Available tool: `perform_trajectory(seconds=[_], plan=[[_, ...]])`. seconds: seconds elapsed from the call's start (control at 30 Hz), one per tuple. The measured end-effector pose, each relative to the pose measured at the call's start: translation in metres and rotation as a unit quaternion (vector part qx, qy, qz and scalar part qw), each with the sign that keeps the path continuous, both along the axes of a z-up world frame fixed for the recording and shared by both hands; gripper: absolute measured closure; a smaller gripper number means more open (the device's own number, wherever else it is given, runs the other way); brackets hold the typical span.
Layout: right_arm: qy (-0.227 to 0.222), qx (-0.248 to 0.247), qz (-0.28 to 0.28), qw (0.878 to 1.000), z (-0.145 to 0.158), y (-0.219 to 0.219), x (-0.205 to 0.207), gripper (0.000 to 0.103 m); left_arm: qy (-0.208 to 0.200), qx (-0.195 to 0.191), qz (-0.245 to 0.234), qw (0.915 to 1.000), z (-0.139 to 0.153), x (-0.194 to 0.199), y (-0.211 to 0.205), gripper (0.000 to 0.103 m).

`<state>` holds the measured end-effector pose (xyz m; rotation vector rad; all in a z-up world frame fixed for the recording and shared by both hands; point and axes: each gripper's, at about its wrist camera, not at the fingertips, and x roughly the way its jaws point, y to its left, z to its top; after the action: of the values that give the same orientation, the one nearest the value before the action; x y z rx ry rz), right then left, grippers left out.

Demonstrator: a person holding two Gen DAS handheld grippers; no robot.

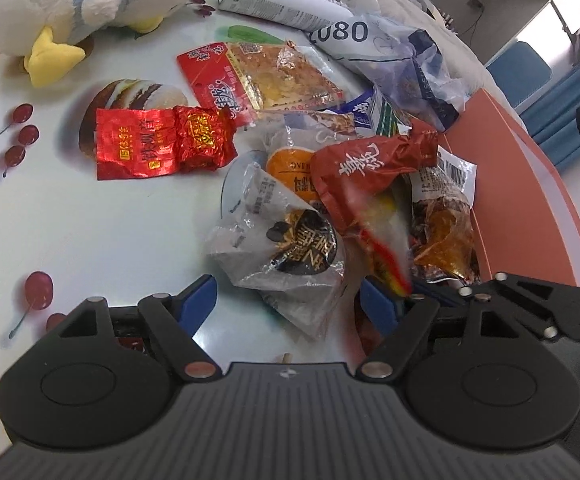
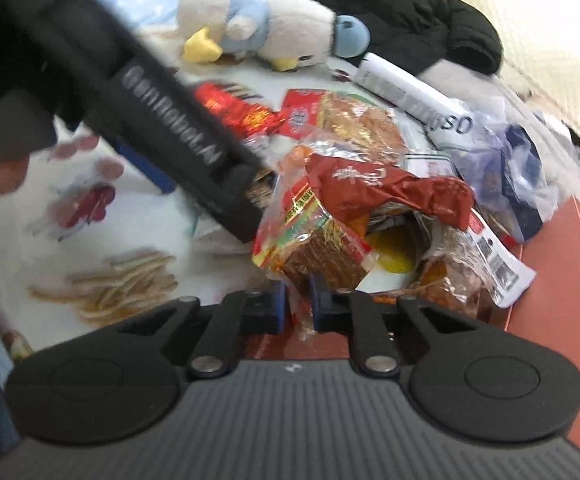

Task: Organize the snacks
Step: 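Grasp the clear bag with black label with left tool while right tool grasps a small orange packet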

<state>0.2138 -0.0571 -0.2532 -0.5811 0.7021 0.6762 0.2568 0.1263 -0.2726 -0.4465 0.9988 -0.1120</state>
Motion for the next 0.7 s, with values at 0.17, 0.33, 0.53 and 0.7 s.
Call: perform_trajectory(seconds=[0.17,0.33,0.53,0.7], plan=[[0.032,0.052,-0.049,0.997,0.018,-0.015,0.011,0.094,-0.004,0.016,-0.001,0.9999,-0.001,0.005,-0.007,0.020],[0.079,0.104,-0.096,0.987,0.030,-0.029,0.023,0.095,0.000,0.074,-0.016,0.9971,-0.003,0.015,-0.027,0.020],[0.120,0.144,-0.128,0.974,0.036,-0.040,0.026,0.095,0.004,0.094,-0.033,0.9950,-0.002,0.020,-0.036,0.035],[0.143,0.156,-0.139,0.967,0.038,-0.044,0.025,0.095,0.032,0.077,-0.010,0.9965,0.005,0.017,-0.032,0.040]])
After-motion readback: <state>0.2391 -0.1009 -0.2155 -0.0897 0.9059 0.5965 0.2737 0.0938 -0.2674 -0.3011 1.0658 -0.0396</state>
